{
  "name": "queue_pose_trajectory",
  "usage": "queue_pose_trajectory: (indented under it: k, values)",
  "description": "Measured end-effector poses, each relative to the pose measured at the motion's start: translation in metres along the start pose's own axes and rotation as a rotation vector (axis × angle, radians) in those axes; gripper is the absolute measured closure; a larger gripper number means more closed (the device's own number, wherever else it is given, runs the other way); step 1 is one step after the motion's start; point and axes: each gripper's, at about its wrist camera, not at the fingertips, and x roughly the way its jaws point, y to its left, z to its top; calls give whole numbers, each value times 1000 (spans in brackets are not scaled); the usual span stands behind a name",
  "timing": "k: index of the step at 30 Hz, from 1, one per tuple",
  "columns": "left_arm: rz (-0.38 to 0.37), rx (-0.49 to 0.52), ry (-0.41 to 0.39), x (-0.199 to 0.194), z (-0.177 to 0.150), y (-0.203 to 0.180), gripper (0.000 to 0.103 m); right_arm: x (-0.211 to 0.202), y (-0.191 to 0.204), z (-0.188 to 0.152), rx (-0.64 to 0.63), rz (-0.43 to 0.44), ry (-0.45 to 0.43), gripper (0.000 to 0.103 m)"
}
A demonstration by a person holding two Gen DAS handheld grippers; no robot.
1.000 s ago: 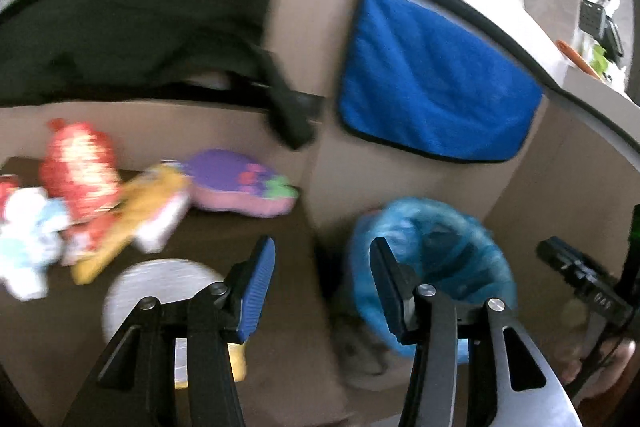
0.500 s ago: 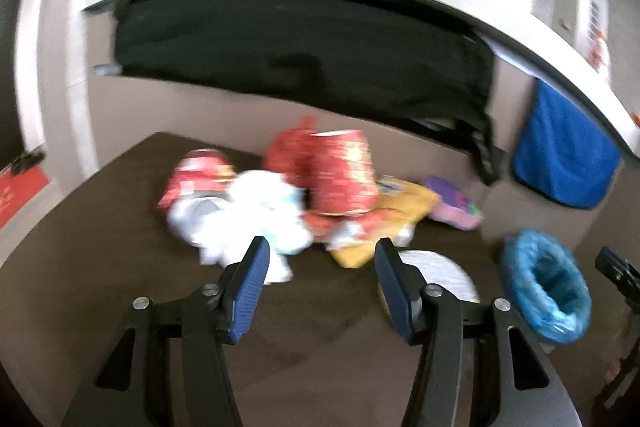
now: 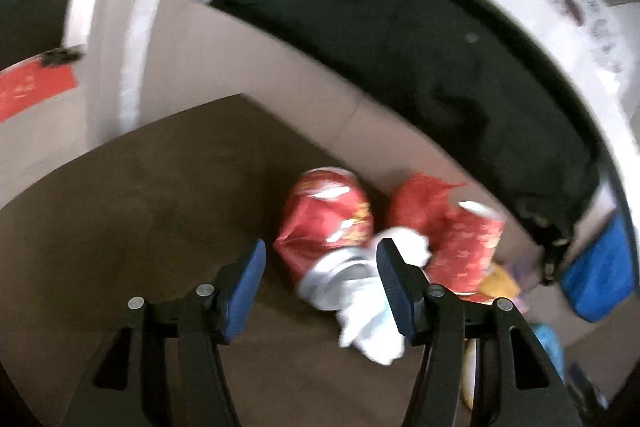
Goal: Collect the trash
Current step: 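Grasp the crumpled white tissue with the left gripper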
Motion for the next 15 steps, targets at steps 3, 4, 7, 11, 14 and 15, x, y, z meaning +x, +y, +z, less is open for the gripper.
queue_pose_trajectory:
  k: [3,4,7,11,14,15]
  values:
    - [-38,175,1,-4,-16,-28,44,11,4,-2,-31,-20,18,31]
    - [-38,228,9,-2,-23,-38,44,17,4,-2,-33,-21,30,31]
    - [-18,320,37,12,-36,-59,44,25,0,0,-14,-15,43,31]
    - [21,302,117,45,-40,-65,44,25,-9,1,10,-16,40,31]
    - [49,326,161,65,-47,-75,44,27,-16,-1,18,-27,45,31]
    - [65,323,185,71,-47,-76,44,28,-18,-2,24,-27,50,31]
